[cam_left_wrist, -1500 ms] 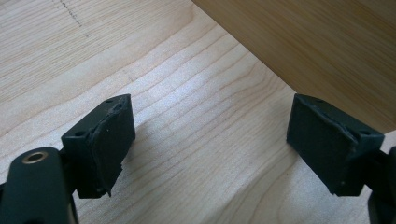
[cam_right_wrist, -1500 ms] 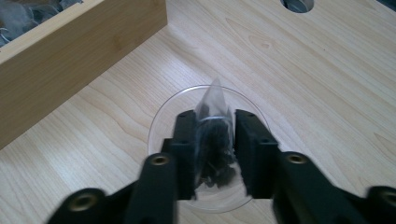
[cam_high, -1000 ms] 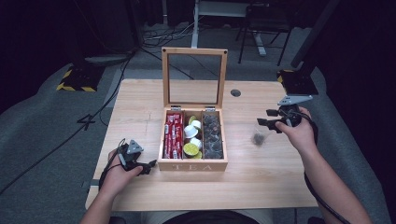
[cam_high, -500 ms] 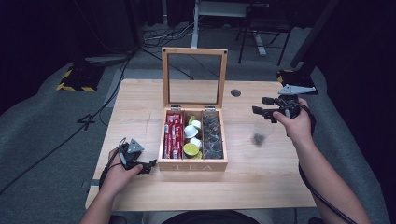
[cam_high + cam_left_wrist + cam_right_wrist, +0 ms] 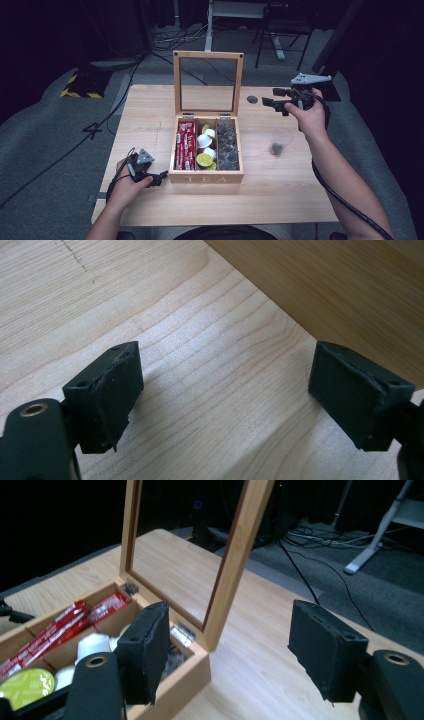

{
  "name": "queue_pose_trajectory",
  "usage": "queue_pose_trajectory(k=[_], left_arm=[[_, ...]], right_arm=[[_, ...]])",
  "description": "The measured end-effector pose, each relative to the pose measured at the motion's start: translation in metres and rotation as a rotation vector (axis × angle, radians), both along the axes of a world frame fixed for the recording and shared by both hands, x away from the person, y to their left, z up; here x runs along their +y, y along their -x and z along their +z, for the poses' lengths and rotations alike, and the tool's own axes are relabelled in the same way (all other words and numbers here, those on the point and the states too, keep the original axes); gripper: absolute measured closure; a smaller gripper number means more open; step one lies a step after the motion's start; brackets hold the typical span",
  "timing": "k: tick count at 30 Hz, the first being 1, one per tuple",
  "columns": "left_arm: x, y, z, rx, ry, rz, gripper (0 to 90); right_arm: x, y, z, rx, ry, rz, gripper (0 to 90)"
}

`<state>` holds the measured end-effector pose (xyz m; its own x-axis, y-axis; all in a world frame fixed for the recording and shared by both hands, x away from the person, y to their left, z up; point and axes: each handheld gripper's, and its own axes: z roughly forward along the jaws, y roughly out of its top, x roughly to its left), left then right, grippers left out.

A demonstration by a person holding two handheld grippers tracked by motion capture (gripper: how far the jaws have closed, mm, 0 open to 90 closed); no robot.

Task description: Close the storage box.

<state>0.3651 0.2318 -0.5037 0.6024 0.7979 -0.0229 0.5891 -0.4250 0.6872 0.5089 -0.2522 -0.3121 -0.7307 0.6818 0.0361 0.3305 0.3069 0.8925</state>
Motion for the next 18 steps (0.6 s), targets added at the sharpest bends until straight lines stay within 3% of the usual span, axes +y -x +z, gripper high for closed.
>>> queue_pose_trajectory(k=[5, 10, 14, 18], left_arm=[[0.001, 0.0, 0.0, -0.003, 0.005, -0.005, 14.9], [0.005, -0.001, 0.0, -0.007, -0.002, -0.042, 15.1], [0.005, 0.0, 0.0, -0.005, 0.0, -0.035, 15.1], [0.005, 0.002, 0.0, -0.004, 0.003, -0.016, 15.1]], right_arm=[[0.013, -0.015, 0.007, 0.002, -0.01, 0.019, 33.1], [0.023, -0.032, 0.012, 0.0, -0.001, 0.023, 34.1], [0.033, -0.049, 0.017, -0.004, -0.001, 0.022, 35.2], [0.046, -0.064, 0.021, -0.03, 0.037, 0.027, 35.9]])
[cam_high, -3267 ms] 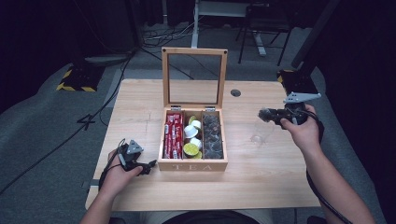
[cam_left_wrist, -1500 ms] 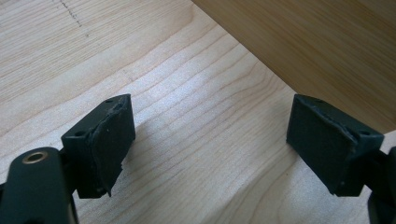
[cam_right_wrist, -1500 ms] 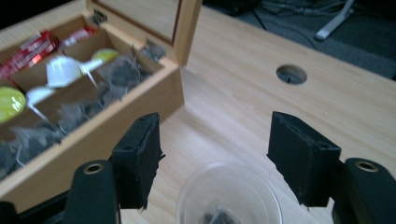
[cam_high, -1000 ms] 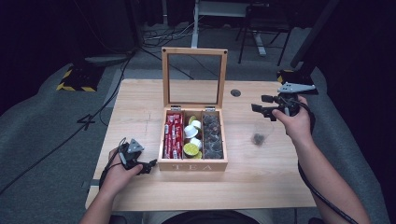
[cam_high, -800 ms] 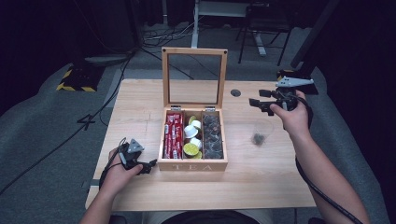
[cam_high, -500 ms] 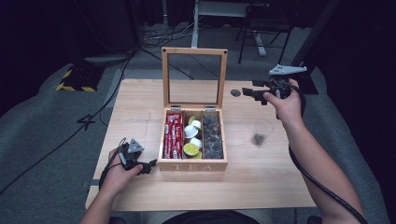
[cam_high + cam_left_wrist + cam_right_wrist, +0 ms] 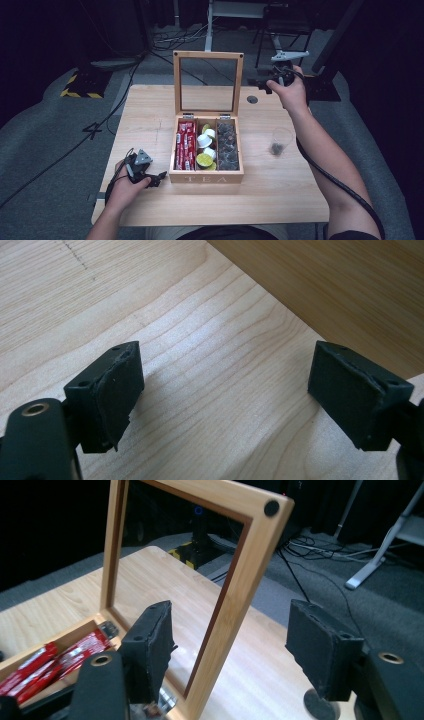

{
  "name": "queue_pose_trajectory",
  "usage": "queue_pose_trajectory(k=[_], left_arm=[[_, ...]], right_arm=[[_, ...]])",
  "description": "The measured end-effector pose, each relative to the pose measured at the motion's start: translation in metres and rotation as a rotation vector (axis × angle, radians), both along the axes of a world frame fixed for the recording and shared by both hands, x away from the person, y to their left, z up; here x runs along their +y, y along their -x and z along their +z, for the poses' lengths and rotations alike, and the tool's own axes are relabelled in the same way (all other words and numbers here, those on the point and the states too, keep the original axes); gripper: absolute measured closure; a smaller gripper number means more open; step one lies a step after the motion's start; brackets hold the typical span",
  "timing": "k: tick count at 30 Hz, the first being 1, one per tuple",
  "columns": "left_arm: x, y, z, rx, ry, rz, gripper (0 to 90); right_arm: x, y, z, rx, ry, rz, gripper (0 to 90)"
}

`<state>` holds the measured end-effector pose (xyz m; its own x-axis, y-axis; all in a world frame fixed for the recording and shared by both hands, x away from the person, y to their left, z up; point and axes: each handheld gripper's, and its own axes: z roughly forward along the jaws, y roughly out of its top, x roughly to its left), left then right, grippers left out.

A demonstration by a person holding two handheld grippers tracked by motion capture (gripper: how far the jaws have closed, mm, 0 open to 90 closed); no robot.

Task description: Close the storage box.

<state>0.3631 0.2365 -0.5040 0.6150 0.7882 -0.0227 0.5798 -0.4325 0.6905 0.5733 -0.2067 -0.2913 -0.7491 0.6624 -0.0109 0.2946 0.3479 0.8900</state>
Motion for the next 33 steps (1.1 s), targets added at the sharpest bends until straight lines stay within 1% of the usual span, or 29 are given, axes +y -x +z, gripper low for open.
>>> queue_pose_trajectory(k=[1, 4, 6, 8, 12, 14, 17, 18, 19, 21, 23, 24, 25, 30, 33], left_arm=[[0.0, 0.0, 0.0, 0.002, -0.001, -0.001, 15.1], [0.0, 0.0, 0.0, 0.003, -0.002, -0.001, 15.1], [0.0, 0.0, 0.0, 0.002, -0.004, -0.002, 15.1], [0.0, 0.0, 0.0, 0.002, -0.004, -0.002, 15.1], [0.0, 0.0, 0.0, 0.003, -0.004, -0.002, 15.1], [0.0, 0.0, 0.0, 0.003, -0.004, -0.002, 15.1], [0.0, 0.0, 0.0, 0.003, -0.004, -0.002, 15.1], [0.0, 0.0, 0.0, 0.003, -0.004, -0.002, 15.1], [0.0, 0.0, 0.0, 0.003, -0.004, -0.002, 15.1], [0.0, 0.0, 0.0, 0.003, -0.004, -0.002, 15.1], [0.0, 0.0, 0.0, 0.002, -0.003, -0.002, 15.1], [0.0, 0.0, 0.0, 0.002, -0.003, -0.002, 15.1], [0.0, 0.0, 0.0, 0.003, -0.003, -0.002, 15.1], [0.0, 0.0, 0.0, 0.002, -0.004, -0.002, 15.1], [0.0, 0.0, 0.0, 0.003, -0.005, -0.003, 15.1]], right_arm=[[0.003, -0.004, 0.001, -0.001, 0.003, 0.004, 36.0], [0.008, -0.016, 0.004, 0.015, -0.028, 0.003, 37.0], [0.011, -0.023, 0.006, 0.019, -0.025, -0.001, 38.8], [0.015, -0.031, 0.009, 0.016, -0.009, -0.008, 39.8], [0.023, -0.041, 0.012, 0.017, 0.007, -0.01, 42.4], [0.027, -0.045, 0.011, 0.02, 0.016, -0.015, 43.2], [0.033, -0.051, 0.007, 0.036, 0.026, -0.022, 44.7], [0.036, -0.054, 0.005, 0.045, 0.022, -0.04, 47.0], [0.037, -0.055, 0.004, 0.047, 0.017, -0.054, 47.3], [0.039, -0.06, 0.001, 0.058, 0.011, -0.058, 51.5], [0.041, -0.061, 0.0, 0.061, 0.0, -0.056, 57.2], [0.042, -0.062, 0.0, 0.057, -0.004, -0.05, 57.9], [0.043, -0.062, 0.0, 0.053, 0.004, -0.055, 59.1], [0.044, -0.061, 0.002, 0.064, 0.004, -0.061, 60.0], [0.044, -0.056, 0.006, 0.056, 0.007, -0.062, 60.2]])
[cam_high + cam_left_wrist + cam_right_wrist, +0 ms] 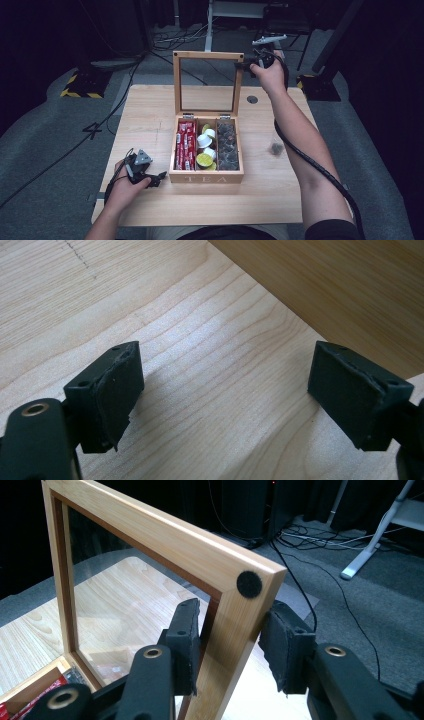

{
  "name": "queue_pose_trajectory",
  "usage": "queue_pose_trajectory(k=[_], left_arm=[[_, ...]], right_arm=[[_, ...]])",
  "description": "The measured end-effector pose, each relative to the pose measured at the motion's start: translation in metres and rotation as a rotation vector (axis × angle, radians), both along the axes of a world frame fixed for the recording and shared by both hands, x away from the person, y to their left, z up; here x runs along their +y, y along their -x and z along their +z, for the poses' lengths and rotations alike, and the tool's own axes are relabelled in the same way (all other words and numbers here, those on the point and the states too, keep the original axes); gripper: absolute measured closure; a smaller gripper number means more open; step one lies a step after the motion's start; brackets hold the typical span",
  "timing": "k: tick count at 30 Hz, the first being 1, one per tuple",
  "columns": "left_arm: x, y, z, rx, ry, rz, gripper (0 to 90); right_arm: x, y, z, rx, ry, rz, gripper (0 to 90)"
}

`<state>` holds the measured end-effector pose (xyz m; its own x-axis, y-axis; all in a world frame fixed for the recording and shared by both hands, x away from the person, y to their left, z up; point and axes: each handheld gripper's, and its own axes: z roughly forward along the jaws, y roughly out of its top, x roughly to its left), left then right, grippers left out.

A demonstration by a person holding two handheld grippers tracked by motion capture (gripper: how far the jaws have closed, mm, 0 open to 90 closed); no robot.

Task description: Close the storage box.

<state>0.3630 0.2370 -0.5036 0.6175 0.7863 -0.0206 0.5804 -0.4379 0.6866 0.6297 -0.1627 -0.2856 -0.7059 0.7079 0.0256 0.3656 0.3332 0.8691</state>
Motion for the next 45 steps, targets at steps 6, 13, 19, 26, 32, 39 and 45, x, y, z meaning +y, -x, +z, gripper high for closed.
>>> queue_pose_trajectory(k=[6, 13, 19, 26, 32, 39, 45], left_arm=[[0.0, 0.0, 0.0, -0.001, 0.002, 0.001, 15.1], [0.0, 0.0, 0.0, -0.001, 0.001, 0.002, 15.1], [0.0, 0.0, 0.0, -0.003, 0.004, 0.004, 15.1], [0.0, 0.0, 0.0, -0.002, 0.004, 0.004, 15.1], [0.0, 0.0, 0.0, 0.001, 0.005, 0.003, 15.0], [0.0, -0.001, 0.0, -0.004, 0.004, -0.002, 15.0], [-0.001, -0.001, 0.0, -0.001, 0.006, 0.0, 15.0]], right_arm=[[-0.004, 0.013, 0.007, -0.027, 0.003, 0.033, 62.2], [-0.011, 0.033, 0.015, -0.039, 0.011, 0.092, 65.4], [-0.015, 0.048, 0.018, -0.047, 0.005, 0.126, 66.0], [-0.019, 0.07, 0.019, -0.062, 0.001, 0.169, 65.8], [-0.022, 0.09, 0.019, -0.057, -0.005, 0.203, 65.5], [-0.024, 0.11, 0.017, -0.055, 0.005, 0.236, 64.0], [-0.025, 0.128, 0.011, -0.044, 0.011, 0.265, 61.3]])
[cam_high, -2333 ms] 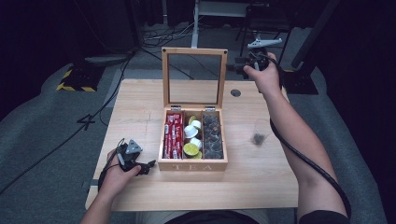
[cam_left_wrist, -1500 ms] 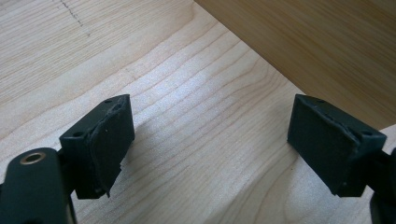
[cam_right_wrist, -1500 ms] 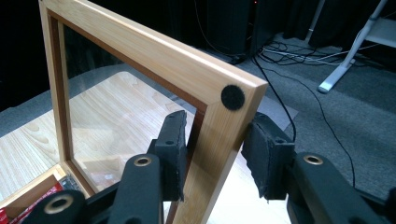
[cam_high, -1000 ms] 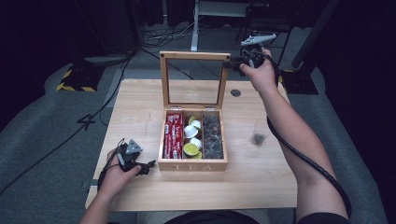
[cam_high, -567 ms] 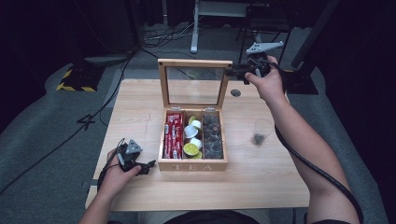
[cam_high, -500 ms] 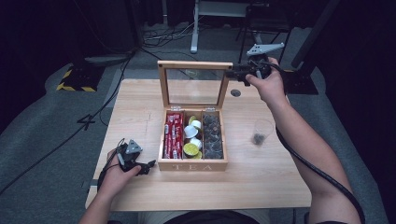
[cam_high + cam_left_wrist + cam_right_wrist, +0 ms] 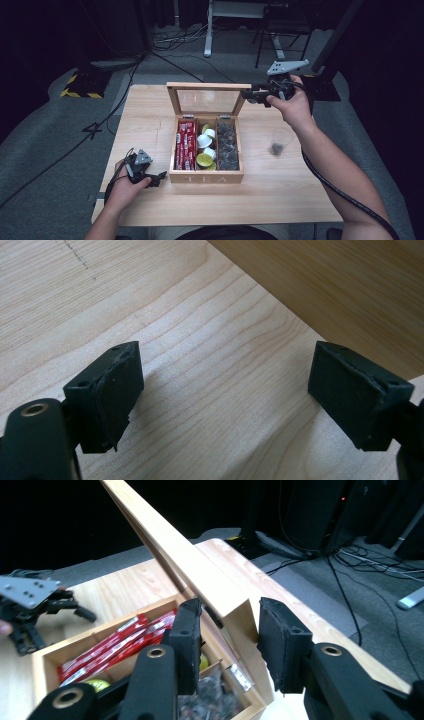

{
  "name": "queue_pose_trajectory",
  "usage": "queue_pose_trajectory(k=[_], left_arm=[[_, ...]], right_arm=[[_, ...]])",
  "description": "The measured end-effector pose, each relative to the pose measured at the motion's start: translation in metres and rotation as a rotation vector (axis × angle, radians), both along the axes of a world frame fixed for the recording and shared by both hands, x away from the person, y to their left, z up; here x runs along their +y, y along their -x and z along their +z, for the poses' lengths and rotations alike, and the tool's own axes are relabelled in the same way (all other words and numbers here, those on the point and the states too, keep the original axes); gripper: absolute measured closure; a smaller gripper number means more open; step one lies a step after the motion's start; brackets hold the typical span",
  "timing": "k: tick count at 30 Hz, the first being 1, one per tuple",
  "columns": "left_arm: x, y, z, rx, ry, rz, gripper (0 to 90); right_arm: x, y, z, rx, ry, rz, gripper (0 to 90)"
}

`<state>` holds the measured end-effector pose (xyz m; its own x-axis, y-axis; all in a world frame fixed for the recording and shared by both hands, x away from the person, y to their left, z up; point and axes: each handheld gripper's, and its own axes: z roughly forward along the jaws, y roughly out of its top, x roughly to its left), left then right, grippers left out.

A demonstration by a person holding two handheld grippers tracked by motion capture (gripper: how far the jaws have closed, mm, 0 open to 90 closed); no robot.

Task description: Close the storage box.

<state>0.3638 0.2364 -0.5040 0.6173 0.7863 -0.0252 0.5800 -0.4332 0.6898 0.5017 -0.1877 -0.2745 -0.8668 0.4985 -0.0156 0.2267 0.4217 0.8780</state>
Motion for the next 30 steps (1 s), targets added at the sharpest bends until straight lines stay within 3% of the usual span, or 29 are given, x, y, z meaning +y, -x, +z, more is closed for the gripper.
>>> queue_pose_trajectory(k=[13, 19, 26, 30], left_arm=[[0.0, 0.0, 0.0, -0.003, -0.001, -0.002, 15.0], [0.0, 0.0, 0.0, -0.003, -0.003, -0.002, 15.0], [0.0, 0.0, 0.0, -0.005, -0.005, -0.003, 15.0], [0.0, 0.0, 0.0, -0.005, -0.005, -0.002, 15.0]], right_arm=[[0.003, 0.038, -0.014, -0.052, 0.079, 0.032, 58.5], [0.004, 0.053, -0.024, -0.052, 0.091, 0.031, 55.2], [0.005, 0.071, -0.036, -0.098, 0.116, 0.019, 53.3], [0.004, 0.078, -0.043, -0.094, 0.118, 0.008, 52.3]])
